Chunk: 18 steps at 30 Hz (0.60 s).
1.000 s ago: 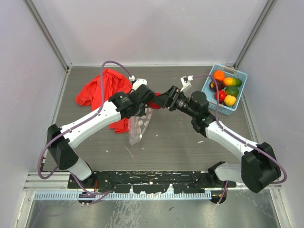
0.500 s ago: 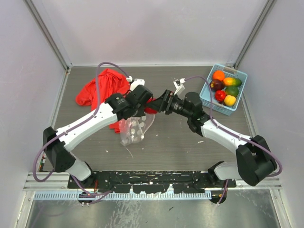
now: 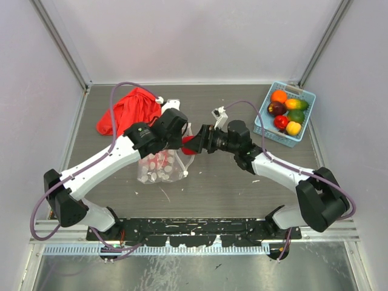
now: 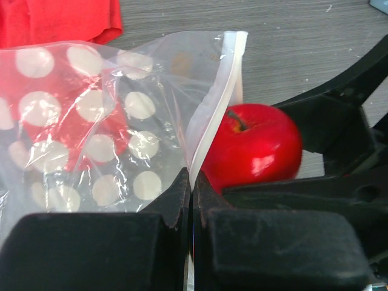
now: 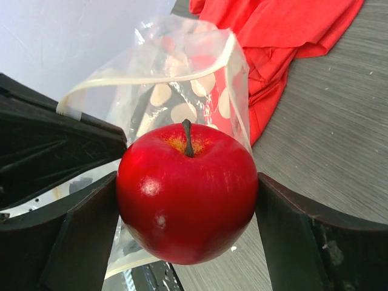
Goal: Place the food in the zip-top bag and seal the zipper
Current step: Place the fake fruit in the zipper food storage bag.
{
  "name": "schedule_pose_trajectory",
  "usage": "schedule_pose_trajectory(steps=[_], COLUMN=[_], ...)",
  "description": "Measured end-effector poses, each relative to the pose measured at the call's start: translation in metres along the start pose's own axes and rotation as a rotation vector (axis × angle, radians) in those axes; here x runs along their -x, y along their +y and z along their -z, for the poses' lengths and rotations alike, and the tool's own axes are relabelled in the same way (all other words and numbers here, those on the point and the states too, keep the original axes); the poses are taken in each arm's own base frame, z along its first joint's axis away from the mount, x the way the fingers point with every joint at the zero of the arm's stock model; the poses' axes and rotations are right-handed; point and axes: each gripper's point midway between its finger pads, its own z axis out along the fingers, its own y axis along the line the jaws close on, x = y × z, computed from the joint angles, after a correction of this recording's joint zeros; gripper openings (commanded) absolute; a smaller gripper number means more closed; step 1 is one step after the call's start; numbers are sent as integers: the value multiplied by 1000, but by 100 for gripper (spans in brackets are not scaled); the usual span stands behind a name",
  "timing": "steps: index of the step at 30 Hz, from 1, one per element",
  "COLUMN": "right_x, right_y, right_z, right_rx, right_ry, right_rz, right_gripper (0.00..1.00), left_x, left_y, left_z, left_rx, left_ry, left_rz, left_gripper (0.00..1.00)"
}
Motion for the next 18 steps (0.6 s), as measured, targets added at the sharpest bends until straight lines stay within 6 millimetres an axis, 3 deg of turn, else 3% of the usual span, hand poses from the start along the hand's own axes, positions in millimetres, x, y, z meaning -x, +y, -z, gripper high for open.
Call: schedule_pose_trajectory(steps=[18], right_x=[-25], right_y=[6], right_z=[-3], right_rx=[96], right_ry=[37], right_rz=[366], right_gripper=[43], left_x=[-2], left_y=[-10], left_z=[-7], left_rx=[-133], left_ry=[59], left_rz=[62], left_gripper=[0])
